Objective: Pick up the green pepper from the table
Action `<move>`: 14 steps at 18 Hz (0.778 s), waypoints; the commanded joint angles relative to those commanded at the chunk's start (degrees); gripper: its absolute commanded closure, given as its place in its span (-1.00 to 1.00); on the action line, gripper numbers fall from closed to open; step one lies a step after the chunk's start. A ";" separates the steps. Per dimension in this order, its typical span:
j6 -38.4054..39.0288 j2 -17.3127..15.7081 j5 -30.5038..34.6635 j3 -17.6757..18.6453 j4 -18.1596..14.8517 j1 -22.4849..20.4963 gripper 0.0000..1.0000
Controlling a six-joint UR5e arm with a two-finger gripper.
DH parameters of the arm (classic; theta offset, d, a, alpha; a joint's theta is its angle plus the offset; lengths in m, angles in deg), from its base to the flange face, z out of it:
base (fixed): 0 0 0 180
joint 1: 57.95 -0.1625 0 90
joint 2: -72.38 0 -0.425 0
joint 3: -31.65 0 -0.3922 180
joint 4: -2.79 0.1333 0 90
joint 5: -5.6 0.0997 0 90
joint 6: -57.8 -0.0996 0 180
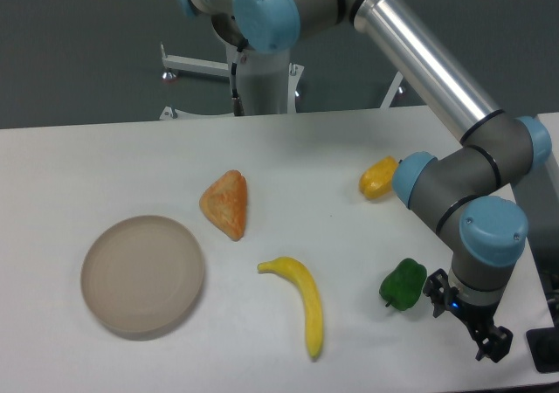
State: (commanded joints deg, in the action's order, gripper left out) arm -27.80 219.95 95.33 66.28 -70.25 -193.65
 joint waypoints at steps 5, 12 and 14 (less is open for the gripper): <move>0.00 -0.97 0.00 0.79 -0.18 0.44 -1.00; 0.26 -3.77 -1.84 4.38 -0.79 -0.09 -1.00; 1.05 -5.09 -3.85 6.50 -1.84 -0.88 -1.00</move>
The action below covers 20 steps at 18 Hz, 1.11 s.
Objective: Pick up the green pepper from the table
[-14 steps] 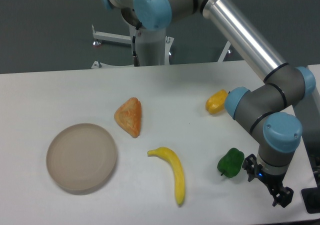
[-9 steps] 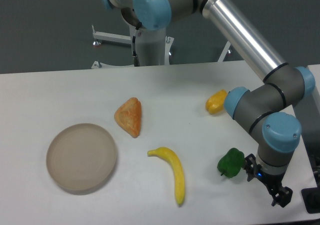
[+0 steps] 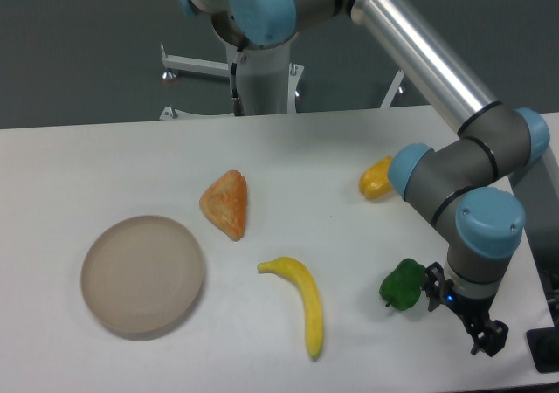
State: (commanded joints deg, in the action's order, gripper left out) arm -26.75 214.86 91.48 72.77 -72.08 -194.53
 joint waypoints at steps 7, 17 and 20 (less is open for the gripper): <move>6.05 -3.16 -4.23 2.64 -8.27 -2.46 -1.00; 10.28 -5.10 -3.53 9.41 -7.74 -2.03 -1.00; 11.34 -5.81 -3.53 11.43 -6.69 -2.03 -1.00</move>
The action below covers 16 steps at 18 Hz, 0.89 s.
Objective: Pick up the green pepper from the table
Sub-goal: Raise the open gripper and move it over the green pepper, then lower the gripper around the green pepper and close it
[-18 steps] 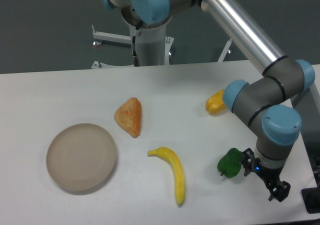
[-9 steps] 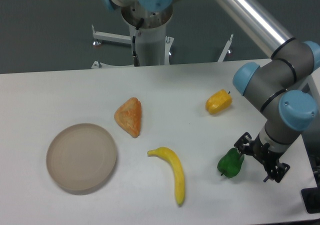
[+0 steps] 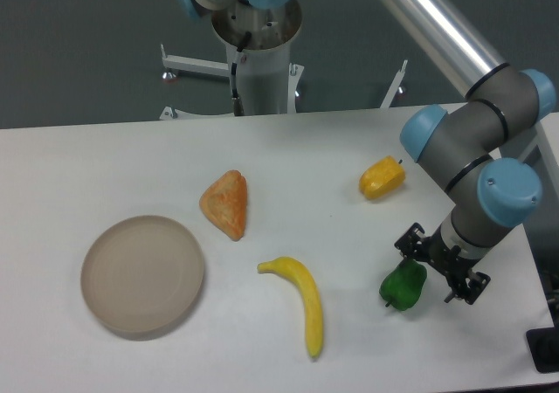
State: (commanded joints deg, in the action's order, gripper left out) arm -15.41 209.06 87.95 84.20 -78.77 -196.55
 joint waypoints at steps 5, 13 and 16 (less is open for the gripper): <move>1.40 -1.14 0.00 2.82 2.28 0.00 -1.00; 5.27 -1.50 -0.18 4.22 3.08 0.00 -1.00; 5.36 -1.58 -0.09 5.36 4.30 0.09 -1.00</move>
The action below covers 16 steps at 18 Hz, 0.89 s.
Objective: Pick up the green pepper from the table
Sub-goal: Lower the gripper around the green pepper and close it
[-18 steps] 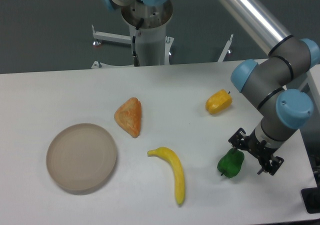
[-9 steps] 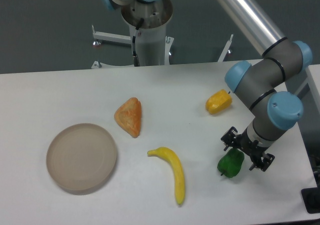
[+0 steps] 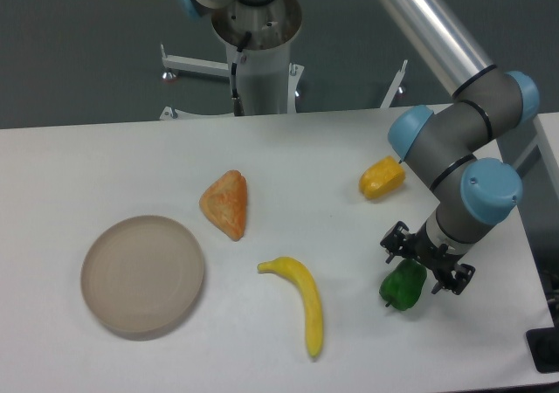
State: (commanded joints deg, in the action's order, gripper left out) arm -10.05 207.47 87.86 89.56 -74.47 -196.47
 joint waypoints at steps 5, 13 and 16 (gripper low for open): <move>0.00 -0.26 -0.09 1.41 1.33 0.18 -1.00; 1.05 -0.35 -0.26 3.35 4.23 0.35 -1.00; 1.93 -0.18 -0.09 3.35 4.93 0.44 -0.92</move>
State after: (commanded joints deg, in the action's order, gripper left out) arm -8.12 207.30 87.77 92.91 -69.55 -196.03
